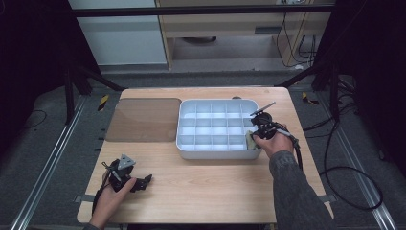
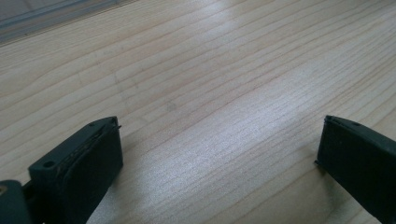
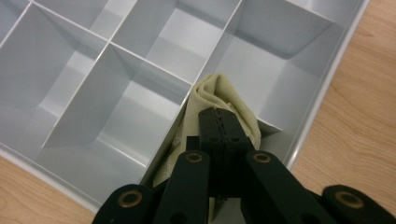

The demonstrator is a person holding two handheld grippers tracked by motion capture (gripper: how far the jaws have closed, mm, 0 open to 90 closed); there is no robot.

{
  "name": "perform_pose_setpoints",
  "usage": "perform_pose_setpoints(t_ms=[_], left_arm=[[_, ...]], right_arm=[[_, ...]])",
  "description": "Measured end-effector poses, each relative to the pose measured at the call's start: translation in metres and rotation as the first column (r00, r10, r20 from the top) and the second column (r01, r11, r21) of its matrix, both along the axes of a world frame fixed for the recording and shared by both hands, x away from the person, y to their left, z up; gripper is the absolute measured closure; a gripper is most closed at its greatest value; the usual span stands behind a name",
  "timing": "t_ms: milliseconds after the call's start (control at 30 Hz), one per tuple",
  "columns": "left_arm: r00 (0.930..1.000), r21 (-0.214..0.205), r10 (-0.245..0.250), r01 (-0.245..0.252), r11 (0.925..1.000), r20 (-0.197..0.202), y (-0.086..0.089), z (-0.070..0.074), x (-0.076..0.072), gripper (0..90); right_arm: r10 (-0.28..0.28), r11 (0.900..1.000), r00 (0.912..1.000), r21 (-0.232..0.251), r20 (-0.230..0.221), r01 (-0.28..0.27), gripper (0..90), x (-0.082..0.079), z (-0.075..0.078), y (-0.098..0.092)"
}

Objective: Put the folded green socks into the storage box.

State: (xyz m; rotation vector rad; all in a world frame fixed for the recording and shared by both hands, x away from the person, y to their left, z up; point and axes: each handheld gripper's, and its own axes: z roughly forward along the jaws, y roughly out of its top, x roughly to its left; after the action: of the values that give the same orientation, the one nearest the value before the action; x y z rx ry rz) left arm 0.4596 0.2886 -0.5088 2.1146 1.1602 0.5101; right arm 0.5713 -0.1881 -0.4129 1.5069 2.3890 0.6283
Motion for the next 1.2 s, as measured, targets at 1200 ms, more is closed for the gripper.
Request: perform_pose_setpoints(t_ms=[1200], left_arm=[[1.0000,0.004,-0.006,0.006,1.0000,-0.002,0.000,0.000,0.000,0.0]], right_arm=[[0.009,0.9999,0.9960,-0.012,-0.089,-0.010,90.0,0.007,-0.021,0.008]])
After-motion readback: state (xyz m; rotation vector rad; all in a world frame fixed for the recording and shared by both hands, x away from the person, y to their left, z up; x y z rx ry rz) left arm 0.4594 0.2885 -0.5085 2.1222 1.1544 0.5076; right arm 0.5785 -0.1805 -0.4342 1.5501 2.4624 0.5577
